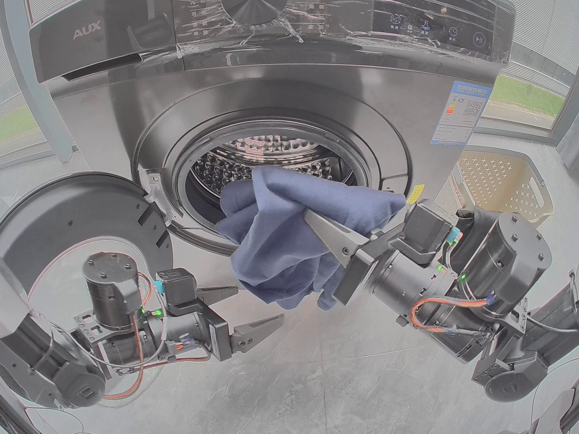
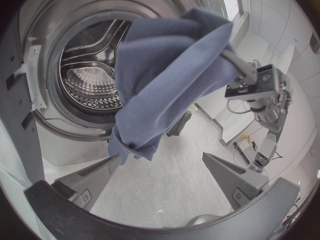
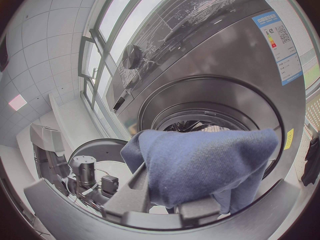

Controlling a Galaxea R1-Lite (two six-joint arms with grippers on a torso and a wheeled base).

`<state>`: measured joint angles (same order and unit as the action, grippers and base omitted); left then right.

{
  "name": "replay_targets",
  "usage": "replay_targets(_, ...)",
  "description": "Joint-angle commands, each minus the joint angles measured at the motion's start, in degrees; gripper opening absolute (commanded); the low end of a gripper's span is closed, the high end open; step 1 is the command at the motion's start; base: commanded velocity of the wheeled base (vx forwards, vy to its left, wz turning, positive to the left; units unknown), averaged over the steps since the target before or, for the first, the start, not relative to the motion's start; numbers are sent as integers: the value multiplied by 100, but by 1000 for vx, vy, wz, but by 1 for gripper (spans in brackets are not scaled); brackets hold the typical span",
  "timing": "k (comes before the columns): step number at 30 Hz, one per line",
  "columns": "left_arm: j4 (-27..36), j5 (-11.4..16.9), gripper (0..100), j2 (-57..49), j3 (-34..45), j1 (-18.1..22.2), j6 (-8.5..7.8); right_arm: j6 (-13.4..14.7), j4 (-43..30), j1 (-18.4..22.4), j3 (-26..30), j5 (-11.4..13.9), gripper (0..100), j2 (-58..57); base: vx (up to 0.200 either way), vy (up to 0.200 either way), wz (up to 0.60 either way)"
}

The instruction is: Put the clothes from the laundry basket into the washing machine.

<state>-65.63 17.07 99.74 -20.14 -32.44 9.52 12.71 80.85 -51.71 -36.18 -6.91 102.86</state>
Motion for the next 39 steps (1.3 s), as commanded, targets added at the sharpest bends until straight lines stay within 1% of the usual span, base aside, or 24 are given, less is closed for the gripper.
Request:
replay_targets(1, -257, -37, 100, 819, -245, 89, -47, 3, 36, -120, 94, -12, 0, -117, 0, 0, 0)
replay_targets(2, -257, -37, 100, 819, -245, 89, -47, 3, 36, -120, 94, -12, 0, -117, 0, 0, 0)
replay_targets(3, -283, -46, 100, 950, -386, 106, -38, -6, 19, -208, 120, -3, 0, -258, 0, 0, 0)
replay_targets(7, -283, -72, 100, 1056, -588, 159, -38, -15, -43, -208, 129, -3, 0, -355, 0, 0, 0)
replay_targets(9, -301, -125, 100, 1161, -781, 264, -38, -6, -52, -208, 190, 6, 0, -425, 0, 0, 0)
replay_targets(12, -389, -125, 100, 1197, -860, 282, -29, -6, -43, -208, 217, -3, 0, -434, 0, 0, 0)
replay_targets(17, -723, -133, 100, 1249, -939, 308, -3, -6, -52, -199, 243, -3, 0, -399, 0, 0, 0)
replay_targets(21, -1013, -274, 100, 1355, -966, 335, 6, 3, -34, -199, 252, -12, 0, -364, 0, 0, 0)
replay_targets(25, -1241, -309, 100, 1443, -948, 282, 15, 12, 19, -181, 243, -12, 0, -249, 0, 0, 0)
replay_targets(27, -1347, -336, 100, 1451, -895, 273, 50, 12, 45, -173, 234, -21, 0, -153, 0, 0, 0)
replay_targets(28, -1382, -336, 0, 1443, -860, 273, 67, 21, 45, -173, 234, -29, 0, -117, 0, 0, 0)
replay_targets(35, -1813, -344, 0, 1443, -649, 133, 67, 21, 36, -146, 226, -38, 0, -56, 0, 0, 0)
replay_targets(39, -2199, -353, 0, 1355, -183, -175, 59, 29, 36, -58, 261, -47, 0, -30, 0, 0, 0)
